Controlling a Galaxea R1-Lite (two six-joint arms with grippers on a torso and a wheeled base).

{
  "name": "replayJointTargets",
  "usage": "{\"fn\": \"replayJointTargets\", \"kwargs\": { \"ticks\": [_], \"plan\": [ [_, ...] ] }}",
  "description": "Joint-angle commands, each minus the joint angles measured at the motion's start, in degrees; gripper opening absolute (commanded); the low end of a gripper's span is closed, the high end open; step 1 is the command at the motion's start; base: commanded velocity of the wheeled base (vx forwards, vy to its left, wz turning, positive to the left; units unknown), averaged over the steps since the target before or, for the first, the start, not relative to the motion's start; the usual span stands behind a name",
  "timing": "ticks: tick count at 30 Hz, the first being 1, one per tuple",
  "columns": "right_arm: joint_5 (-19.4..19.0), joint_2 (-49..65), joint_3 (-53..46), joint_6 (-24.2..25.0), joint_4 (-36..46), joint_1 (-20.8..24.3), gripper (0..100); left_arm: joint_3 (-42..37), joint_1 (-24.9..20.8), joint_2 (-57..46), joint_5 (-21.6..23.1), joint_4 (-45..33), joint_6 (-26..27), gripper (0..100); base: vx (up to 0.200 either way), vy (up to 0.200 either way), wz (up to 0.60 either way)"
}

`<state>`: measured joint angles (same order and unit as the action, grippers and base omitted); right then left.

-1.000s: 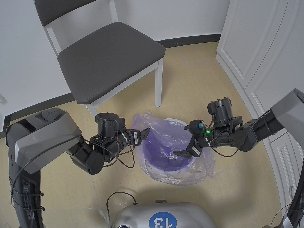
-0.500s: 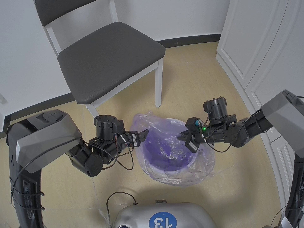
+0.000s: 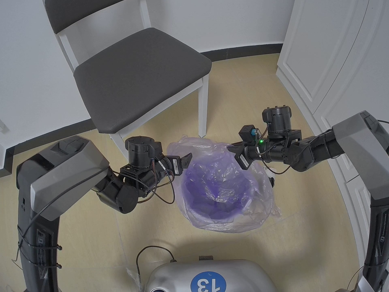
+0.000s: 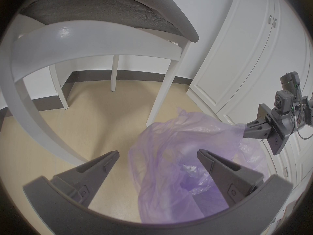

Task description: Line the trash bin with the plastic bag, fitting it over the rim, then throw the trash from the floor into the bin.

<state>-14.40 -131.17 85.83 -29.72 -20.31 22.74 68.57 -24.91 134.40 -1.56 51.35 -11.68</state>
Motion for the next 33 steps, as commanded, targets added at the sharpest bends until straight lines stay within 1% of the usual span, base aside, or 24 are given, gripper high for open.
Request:
{"fn": "replayJointTargets", "kwargs": {
  "ticks": [1, 6, 7, 10, 15, 17, 20, 21, 22, 23, 24, 25, 27, 28, 30, 33],
  "plan": [
    [0.25, -2.95, 2.67, 0.01, -0.17, -0.06, 0, 2.97, 0.47, 2.62, -0.2, -0.81, -0.01, 100, 0.0, 0.0, 0.0],
    [0.77, -4.36, 4.17, -0.87, -0.17, -0.85, 0, 5.78, 0.91, 4.03, -0.2, -1.78, -0.1, 100, 0.0, 0.0, 0.0],
    [0.77, -4.44, 4.34, -0.51, -0.26, -0.85, 100, 5.87, 0.82, 4.03, -0.2, -1.78, -0.1, 100, 0.0, 0.0, 0.0],
    [0.69, -3.3, 2.85, 1.16, -0.43, -0.41, 100, 5.26, 0.47, 3.24, -0.2, -1.69, -0.1, 100, 0.0, 0.0, 0.0],
    [-0.02, 6.28, -3.3, 7.84, -0.43, -0.06, 100, 1.92, -0.76, -1.42, 0.24, -1.95, 0.08, 100, 0.0, 0.0, 0.0],
    [-0.02, 10.06, -6.03, 9.33, 0.01, -0.41, 100, 1.56, -1.29, -2.57, 0.24, -3.45, 0.16, 100, 0.0, 0.0, 0.0],
    [0.07, 12.87, -10.16, 9.07, 0.27, -2.26, 100, 1.65, -1.46, -3.88, 0.15, -7.14, 1.22, 100, 0.0, 0.0, 0.0],
    [0.07, 12.96, -10.42, 9.07, 0.27, -2.34, 100, 1.65, -1.46, -3.97, 0.15, -7.31, 1.31, 100, 0.0, 0.0, 0.0],
    [0.16, 13.92, -14.29, 8.54, 0.53, -3.84, 100, 1.74, -1.46, -4.76, 0.33, -9.6, 2.1, 100, 0.0, 0.0, 0.0],
    [0.25, 14.1, -16.49, 7.92, 0.45, -4.19, 100, 2.18, -1.37, -4.85, 0.33, -10.74, 2.45, 100, 0.0, 0.0, 0.0],
    [0.25, 14.1, -16.49, 7.92, 0.45, -4.19, 100, 2.18, -1.37, -4.85, 0.33, -10.74, 2.45, 100, 0.0, 0.0, 0.0],
    [0.42, 13.92, -20.44, 6.78, -0.17, -4.89, 100, 3.32, -1.29, -4.76, 0.24, -12.85, 3.07, 100, 0.0, 0.0, 0.0],
    [0.51, 13.66, -22.46, 6.17, -0.52, -5.16, 100, 4.55, -1.02, -4.41, 0.07, -14.43, 4.03, 100, 0.0, 0.0, 0.0],
    [0.6, 13.49, -24.22, 5.9, -1.31, -5.25, 100, 6.13, -0.67, -3.62, -0.2, -16.37, 5.35, 100, 0.0, 0.0, 0.0],
    [0.77, 12.69, -25.45, 5.9, -2.28, -5.25, 100, 7.8, -0.06, -2.74, -0.2, -17.95, 6.49, 100, 0.0, 0.0, 0.0],
    [1.48, 9.79, -24.84, 6.08, -4.56, -5.6, 100, 11.67, 1.0, -0.37, -0.2, -19.71, 7.81, 100, 0.0, 0.0, 0.0]
  ]
}}
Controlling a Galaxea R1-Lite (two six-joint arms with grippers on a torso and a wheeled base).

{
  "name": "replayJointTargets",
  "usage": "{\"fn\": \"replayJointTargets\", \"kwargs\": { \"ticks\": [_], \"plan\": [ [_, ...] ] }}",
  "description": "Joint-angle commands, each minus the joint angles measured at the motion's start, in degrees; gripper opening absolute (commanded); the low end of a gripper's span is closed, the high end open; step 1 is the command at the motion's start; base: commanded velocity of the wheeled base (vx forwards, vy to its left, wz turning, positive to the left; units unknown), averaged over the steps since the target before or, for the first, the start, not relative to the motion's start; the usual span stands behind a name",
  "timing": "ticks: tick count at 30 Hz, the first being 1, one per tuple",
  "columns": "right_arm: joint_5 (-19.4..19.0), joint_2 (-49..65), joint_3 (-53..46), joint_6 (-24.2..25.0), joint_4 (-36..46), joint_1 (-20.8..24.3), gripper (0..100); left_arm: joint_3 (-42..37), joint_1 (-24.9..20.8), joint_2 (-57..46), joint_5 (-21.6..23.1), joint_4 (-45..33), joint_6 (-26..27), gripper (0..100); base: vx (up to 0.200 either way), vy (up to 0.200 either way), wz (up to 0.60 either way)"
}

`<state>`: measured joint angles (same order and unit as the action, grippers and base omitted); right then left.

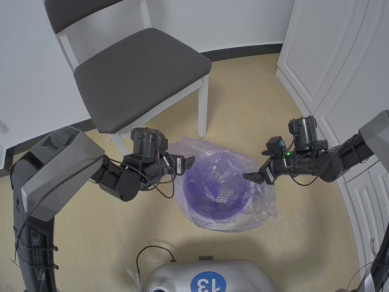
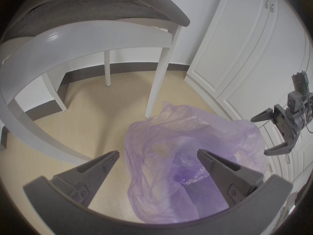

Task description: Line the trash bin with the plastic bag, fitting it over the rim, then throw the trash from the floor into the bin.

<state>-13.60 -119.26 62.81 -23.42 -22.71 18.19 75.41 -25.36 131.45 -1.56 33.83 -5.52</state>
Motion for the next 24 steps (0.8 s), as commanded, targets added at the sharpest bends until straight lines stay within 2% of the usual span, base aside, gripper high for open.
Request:
{"fn": "replayJointTargets", "kwargs": {
  "ticks": [1, 6, 15, 19, 24],
  "plan": [
    [1.04, -2.64, -1.63, -0.14, -2.87, -1.4, 100, 5.8, 1.71, 3.29, -0.29, -2.45, 1.74, 100, 0.0, 0.0, 0.0],
    [1.48, -5.98, 0.3, 1.27, -7.61, -3.77, 100, 13.01, 2.68, 7.59, -0.72, -4.21, 1.74, 100, 0.0, 0.0, 0.0],
    [1.12, -10.38, 5.05, 2.85, -7.87, -5.88, 100, 21.44, 3.03, 13.74, -1.6, -6.32, 1.74, 100, 0.0, 0.0, 0.0],
    [1.04, -12.4, 7.77, 3.55, -7.87, -6.5, 100, 27.6, 3.47, 16.21, -3.27, -9.4, 1.48, 100, 0.0, 0.0, 0.0],
    [1.04, -14.95, 10.06, 5.49, -7.87, -6.5, 100, 31.38, 3.47, 18.05, -3.27, -11.94, 1.3, 100, 0.0, 0.0, 0.0]
  ]
}}
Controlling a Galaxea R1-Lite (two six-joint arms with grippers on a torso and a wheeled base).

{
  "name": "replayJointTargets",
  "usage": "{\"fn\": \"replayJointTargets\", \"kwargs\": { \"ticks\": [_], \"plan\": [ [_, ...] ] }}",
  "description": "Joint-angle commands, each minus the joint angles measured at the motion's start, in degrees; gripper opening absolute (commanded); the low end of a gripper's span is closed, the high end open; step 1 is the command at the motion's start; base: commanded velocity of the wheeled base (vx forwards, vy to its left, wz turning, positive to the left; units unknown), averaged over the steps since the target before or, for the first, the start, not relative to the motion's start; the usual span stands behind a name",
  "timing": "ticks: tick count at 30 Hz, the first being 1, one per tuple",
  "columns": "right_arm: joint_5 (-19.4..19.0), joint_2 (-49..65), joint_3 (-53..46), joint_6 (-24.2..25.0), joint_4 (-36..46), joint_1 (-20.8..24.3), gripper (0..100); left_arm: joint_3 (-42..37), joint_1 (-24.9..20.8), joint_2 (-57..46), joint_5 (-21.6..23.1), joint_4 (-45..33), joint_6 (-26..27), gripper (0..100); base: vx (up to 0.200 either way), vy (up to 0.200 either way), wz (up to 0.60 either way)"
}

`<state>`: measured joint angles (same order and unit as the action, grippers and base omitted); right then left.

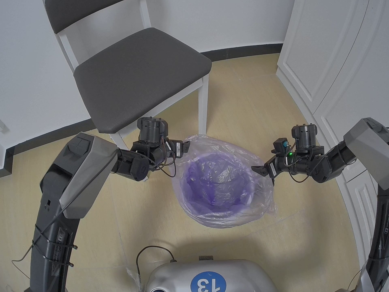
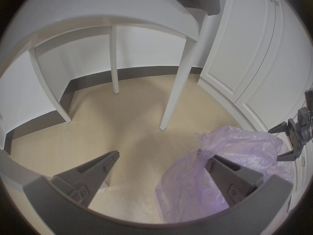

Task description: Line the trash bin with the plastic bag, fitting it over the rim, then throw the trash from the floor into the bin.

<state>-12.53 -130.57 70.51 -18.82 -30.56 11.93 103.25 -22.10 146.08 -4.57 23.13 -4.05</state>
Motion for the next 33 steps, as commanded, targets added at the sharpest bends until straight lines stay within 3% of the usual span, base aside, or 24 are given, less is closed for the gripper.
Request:
{"fn": "replayJointTargets", "kwargs": {
  "ticks": [1, 14, 21, 25, 26, 28, 33],
  "plan": [
    [-0.04, -3.9, 2.61, 0.98, -0.02, -0.25, 100, 3.8, 0.22, 3.69, -0.26, -1.33, -0.17, 100, 0.0, 0.0, 0.0],
    [-0.04, -6.98, 2.97, 1.33, -0.11, -0.86, 100, -1.13, 1.54, 2.81, -0.7, -1.86, -0.35, 100, 0.0, 0.0, 0.0],
    [0.05, 1.02, -0.46, 1.16, -0.02, -0.77, 100, -5.7, 1.27, -4.05, -0.7, -0.63, -3.69, 100, 0.0, 0.0, 0.0],
    [0.14, 5.86, -5.38, 0.63, -0.11, -0.33, 100, -13.25, 0.83, -9.06, -0.53, 1.13, -4.04, 100, 0.0, 0.0, 0.0],
    [0.23, 8.76, -9.95, 0.1, -0.11, 0.11, 100, -20.29, 0.39, -12.13, -0.17, 3.94, -3.51, 100, 0.0, 0.0, 0.0],
    [0.4, 10.34, -13.91, -1.13, -0.2, 1.42, 100, -26.79, 0.13, -14.33, 0.44, 7.2, -2.72, 100, 0.0, 0.0, 0.0],
    [0.67, 11.57, -23.23, -4.12, -4.59, 2.66, 100, -36.98, 0.13, -15.91, 2.73, 14.67, 0.0, 100, 0.0, 0.0, 0.0]
  ]
}}
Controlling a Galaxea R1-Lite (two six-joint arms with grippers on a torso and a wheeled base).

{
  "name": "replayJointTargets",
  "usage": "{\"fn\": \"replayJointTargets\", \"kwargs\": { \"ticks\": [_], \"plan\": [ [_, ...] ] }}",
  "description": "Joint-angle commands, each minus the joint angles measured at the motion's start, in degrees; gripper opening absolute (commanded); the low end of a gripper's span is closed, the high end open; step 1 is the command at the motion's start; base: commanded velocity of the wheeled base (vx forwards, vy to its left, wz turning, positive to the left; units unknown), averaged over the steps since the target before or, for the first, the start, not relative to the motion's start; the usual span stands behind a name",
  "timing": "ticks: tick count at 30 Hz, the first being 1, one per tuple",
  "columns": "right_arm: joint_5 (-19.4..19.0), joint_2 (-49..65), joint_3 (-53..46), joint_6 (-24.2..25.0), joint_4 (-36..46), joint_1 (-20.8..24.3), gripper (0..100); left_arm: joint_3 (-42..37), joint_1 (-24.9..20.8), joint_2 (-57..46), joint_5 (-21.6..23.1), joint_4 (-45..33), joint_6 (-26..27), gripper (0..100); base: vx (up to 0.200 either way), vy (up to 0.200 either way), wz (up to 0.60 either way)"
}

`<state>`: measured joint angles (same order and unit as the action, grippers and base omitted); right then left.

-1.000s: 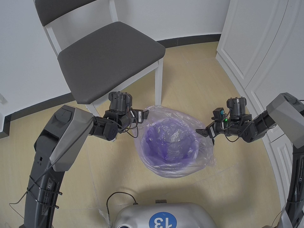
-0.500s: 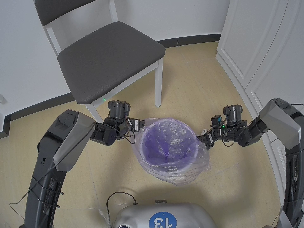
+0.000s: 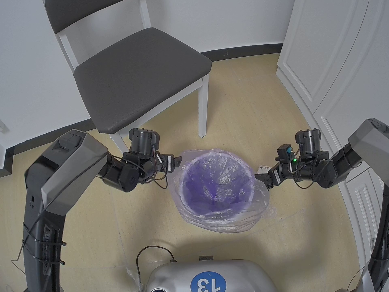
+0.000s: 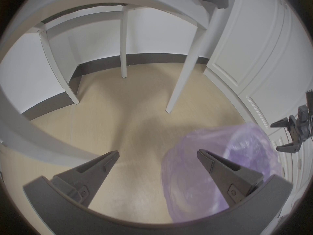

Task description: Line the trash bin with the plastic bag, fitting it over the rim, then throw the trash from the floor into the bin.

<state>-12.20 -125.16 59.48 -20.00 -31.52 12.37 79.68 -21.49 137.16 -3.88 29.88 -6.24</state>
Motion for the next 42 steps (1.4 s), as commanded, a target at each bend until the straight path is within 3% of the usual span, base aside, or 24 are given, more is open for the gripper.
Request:
{"fn": "replayJointTargets", "kwargs": {
  "ticks": [1, 8, 10, 17, 28, 35, 42],
  "plan": [
    [0.34, 5.89, -14.39, -3.02, -5.83, 2.48, 100, -15.34, -0.48, -6.9, 2.12, 9.85, 2.2, 100, 0.0, 0.0, 0.0],
    [0.25, 4.05, -22.65, -4.17, -14.79, 3.01, 100, -21.23, -0.39, -6.55, 2.38, 14.86, 2.2, 100, 0.0, 0.0, 0.0],
    [0.25, 2.64, -27.13, -4.43, -20.51, 3.18, 100, -23.96, -0.22, -6.9, 3.26, 17.58, 2.11, 100, 0.0, 0.0, 0.0],
    [0.25, 0.36, -31.7, -4.52, -24.99, 3.97, 100, -27.56, -0.57, -7.34, 3.96, 26.28, 1.85, 100, 0.0, 0.0, 0.0],
    [0.07, -3.07, -33.73, -3.99, -33.51, 3.89, 100, -38.37, -3.82, -11.12, 7.83, 31.82, 2.29, 100, 0.0, 0.0, 0.0],
    [-0.1, 2.38, -30.39, -1.7, -32.2, 3.8, 100, -41.45, -3.56, -10.51, 7.83, 32.96, 2.46, 100, 0.0, 0.0, 0.0],
    [0.69, 5.1, -22.12, 1.81, -19.72, 7.31, 100, -41.53, -3.21, -7.96, 7.83, 33.05, 2.46, 100, 0.0, 0.0, 0.0]
  ]
}}
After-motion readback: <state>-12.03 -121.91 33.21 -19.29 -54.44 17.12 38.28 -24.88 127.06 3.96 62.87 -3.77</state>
